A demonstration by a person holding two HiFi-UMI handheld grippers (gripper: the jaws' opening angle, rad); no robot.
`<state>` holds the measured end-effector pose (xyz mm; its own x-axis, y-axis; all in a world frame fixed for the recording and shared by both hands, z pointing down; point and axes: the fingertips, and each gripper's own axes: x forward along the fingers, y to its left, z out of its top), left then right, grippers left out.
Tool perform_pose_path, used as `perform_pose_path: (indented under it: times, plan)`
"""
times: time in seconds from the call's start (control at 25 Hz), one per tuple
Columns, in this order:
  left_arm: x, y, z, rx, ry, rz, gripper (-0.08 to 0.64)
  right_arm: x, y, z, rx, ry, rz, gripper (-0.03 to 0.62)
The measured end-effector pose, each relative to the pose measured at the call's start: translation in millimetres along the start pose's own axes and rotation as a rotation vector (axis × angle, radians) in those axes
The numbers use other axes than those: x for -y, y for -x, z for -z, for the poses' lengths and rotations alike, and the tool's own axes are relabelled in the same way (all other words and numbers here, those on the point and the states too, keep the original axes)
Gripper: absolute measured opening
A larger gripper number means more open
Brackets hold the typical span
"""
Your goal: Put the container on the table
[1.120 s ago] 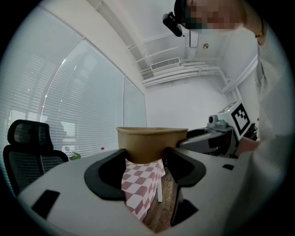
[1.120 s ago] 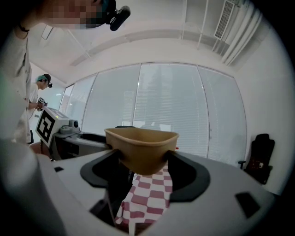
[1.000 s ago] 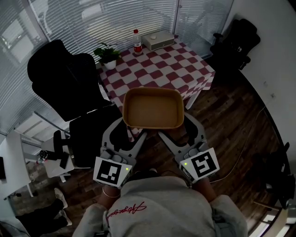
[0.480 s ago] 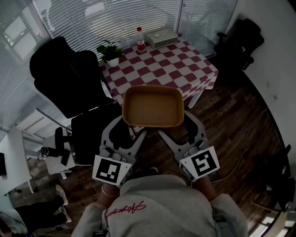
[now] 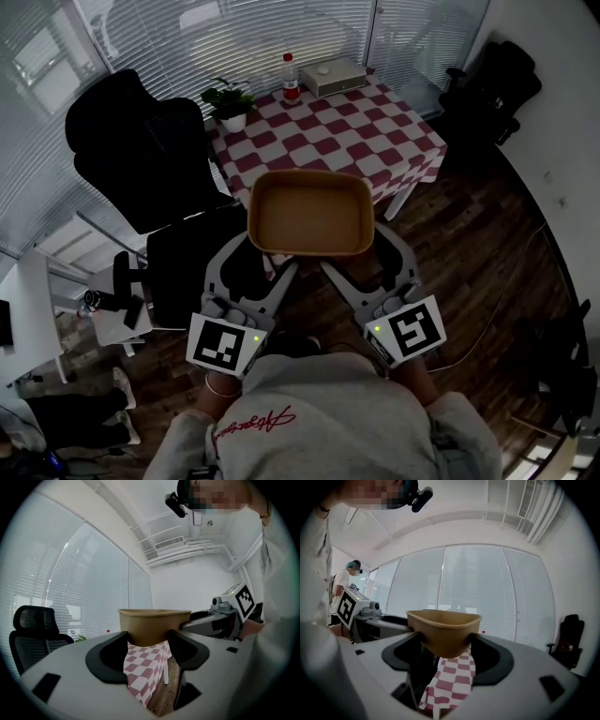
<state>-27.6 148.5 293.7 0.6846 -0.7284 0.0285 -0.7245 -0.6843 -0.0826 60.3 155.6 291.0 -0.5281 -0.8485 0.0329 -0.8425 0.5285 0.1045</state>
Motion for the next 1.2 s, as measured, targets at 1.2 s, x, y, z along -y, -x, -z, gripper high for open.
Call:
perform_pose_path:
  times: [1.2]
  plan:
    - [-27, -31, 2, 0.019, 0.011, 0.018, 0.285, 22, -32, -1, 0.009, 0.008, 0.014, 0.337]
